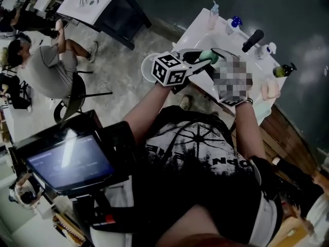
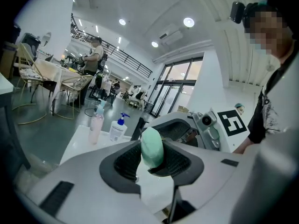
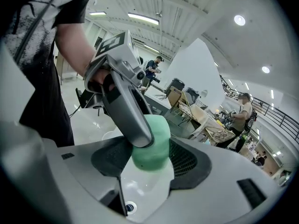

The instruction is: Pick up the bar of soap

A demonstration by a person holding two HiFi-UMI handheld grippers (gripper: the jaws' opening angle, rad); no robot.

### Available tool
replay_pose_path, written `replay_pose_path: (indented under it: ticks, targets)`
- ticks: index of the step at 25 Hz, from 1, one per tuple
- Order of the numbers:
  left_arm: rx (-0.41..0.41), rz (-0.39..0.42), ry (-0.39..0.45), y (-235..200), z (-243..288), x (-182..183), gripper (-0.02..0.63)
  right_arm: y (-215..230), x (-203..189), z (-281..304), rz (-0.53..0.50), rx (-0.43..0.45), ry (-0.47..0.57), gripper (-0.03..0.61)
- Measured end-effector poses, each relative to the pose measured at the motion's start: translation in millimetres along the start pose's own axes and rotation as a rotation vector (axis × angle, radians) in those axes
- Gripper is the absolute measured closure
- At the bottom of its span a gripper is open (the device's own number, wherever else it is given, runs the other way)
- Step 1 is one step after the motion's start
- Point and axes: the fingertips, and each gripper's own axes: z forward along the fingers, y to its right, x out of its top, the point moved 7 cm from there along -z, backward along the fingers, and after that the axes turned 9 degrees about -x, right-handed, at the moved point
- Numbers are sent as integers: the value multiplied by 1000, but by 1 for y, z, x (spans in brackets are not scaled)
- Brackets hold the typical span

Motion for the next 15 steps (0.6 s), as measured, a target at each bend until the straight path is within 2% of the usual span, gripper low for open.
replay_pose_path:
  ticks: [10, 15]
  targets:
    - [81, -25, 40, -38, -62, -7, 471, -19, 41, 58, -42, 61, 52, 316]
    - [95, -47, 41, -53, -79, -11, 471, -26, 51, 78, -48, 92, 50, 316]
